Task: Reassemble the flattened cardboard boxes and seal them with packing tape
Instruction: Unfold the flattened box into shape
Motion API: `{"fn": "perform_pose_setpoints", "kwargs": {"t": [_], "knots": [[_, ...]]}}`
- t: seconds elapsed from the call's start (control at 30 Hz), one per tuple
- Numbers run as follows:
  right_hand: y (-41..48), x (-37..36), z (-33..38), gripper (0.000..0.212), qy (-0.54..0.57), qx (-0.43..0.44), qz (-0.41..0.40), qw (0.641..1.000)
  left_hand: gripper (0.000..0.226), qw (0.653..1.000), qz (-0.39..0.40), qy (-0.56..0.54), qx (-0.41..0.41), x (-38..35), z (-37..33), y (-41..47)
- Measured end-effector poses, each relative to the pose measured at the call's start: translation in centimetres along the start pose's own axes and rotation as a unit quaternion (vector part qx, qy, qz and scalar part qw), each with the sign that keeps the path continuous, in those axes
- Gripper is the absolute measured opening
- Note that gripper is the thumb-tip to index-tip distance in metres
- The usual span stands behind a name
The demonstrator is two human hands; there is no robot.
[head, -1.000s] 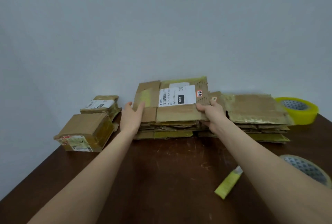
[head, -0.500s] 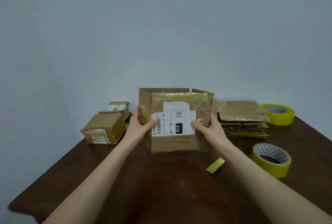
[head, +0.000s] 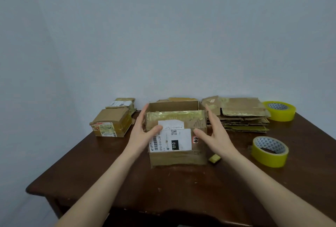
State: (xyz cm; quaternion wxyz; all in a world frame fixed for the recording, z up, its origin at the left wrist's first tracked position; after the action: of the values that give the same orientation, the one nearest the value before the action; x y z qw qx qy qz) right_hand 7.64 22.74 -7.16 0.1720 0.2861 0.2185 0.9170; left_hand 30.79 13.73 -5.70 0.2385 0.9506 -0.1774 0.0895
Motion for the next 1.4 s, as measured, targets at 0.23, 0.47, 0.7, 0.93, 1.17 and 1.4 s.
{"fn": "perform_pose_setpoints", "kwargs": {"t": [0.23,0.47,0.7,0.93,1.17,1.4], "knots": [[1.4,1.0,-0.3,0.066,0.048,-0.023,0.045,0.998,0.078,0.999,0.019,-0.005,0.027,0.1,0.2,1.3],[2.4,2.6,-0.5,0.063,0.038,-0.038,0.052,0.997,0.036,0.979,0.016,0.202,0.003,1.4,-2.1,2.9],[2.3,3.0,-0.7,0.064,0.037,-0.049,0.071,0.996,0.025,0.954,0.034,0.282,-0.093,1.2,-2.0,1.6],[2.7,2.6,0.2,0.010,-0.033,-0.077,0.121,0.989,0.026,0.982,-0.019,0.184,-0.024,0.1,-1.3,1.1],[3.1,2.0,-0.3,0.026,-0.040,-0.094,0.030,0.994,0.099,0.982,-0.017,0.167,0.083,-0.2,-1.2,4.7],[4.2,2.4,-0.6,0.104,-0.045,-0.103,0.095,0.989,0.037,0.974,0.081,0.207,0.044,-1.3,0.5,5.4]]}}
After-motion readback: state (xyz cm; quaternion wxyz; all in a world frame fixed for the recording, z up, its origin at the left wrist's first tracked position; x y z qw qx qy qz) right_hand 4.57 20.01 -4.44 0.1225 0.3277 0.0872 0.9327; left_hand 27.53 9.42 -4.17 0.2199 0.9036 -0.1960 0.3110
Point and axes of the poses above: each hand's wrist, its own y-axis towards the middle knuckle, its own x-axis out of the back of the hand, z = x × y, the point moved 1 cm from there along y, towards the middle knuckle, and after that the axes turned 3 degrees about z, right-handed, at the moved point
